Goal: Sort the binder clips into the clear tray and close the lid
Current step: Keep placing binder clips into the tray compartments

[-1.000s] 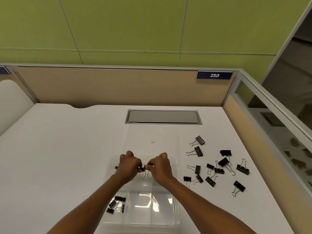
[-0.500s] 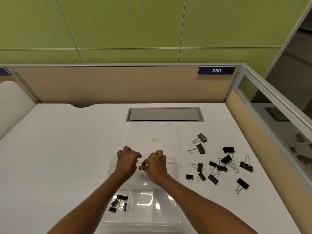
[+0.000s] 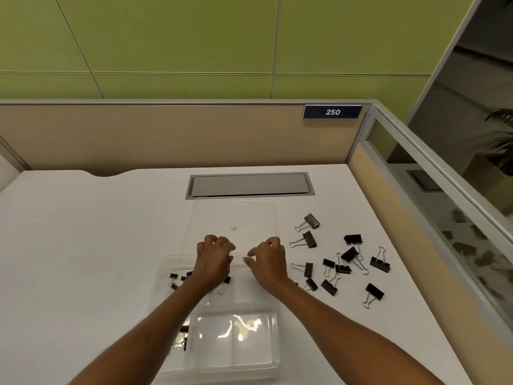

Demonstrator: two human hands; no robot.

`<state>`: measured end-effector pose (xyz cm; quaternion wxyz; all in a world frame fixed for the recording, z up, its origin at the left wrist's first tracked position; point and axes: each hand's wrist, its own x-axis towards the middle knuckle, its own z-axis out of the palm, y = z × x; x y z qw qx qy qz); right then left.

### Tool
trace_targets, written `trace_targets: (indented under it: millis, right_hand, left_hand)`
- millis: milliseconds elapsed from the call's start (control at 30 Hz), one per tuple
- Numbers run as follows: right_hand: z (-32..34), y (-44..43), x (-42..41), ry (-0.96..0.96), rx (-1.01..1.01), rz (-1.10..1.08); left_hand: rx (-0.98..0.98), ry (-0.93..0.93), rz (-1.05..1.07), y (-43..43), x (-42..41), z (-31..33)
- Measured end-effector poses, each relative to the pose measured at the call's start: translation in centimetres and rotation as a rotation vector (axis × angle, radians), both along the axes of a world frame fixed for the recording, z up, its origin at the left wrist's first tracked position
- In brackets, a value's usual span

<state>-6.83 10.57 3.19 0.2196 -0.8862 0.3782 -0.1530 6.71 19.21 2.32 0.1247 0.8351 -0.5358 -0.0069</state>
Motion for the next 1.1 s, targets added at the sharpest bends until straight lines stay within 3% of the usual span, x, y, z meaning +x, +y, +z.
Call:
trace_targets:
  millis: [367,533,867,1100]
  right_hand:
    - [0.5,-5.0,-7.1,-0.004,0.062,-0.228]
    - [-1.0,-6.5,-9.4,0.116,0.081,-0.282]
    - [-3.1,-6.2,-12.8,0.207,0.077,-0.261]
    - [-3.6,-5.7,-13.5,0.262,-0.016,-0.296]
  left_hand:
    - [-0.006,0.017,-0.186,-5.5,-5.1,0.1]
    - [0.027,0.005,-0.276,-7.6,-7.3,-0.1]
    - [0.221,-0.114,-0.434,-9.9,-10.9,-1.6]
    - [0.337,-0.186,-0.415,-10.0,-12.6,-2.2]
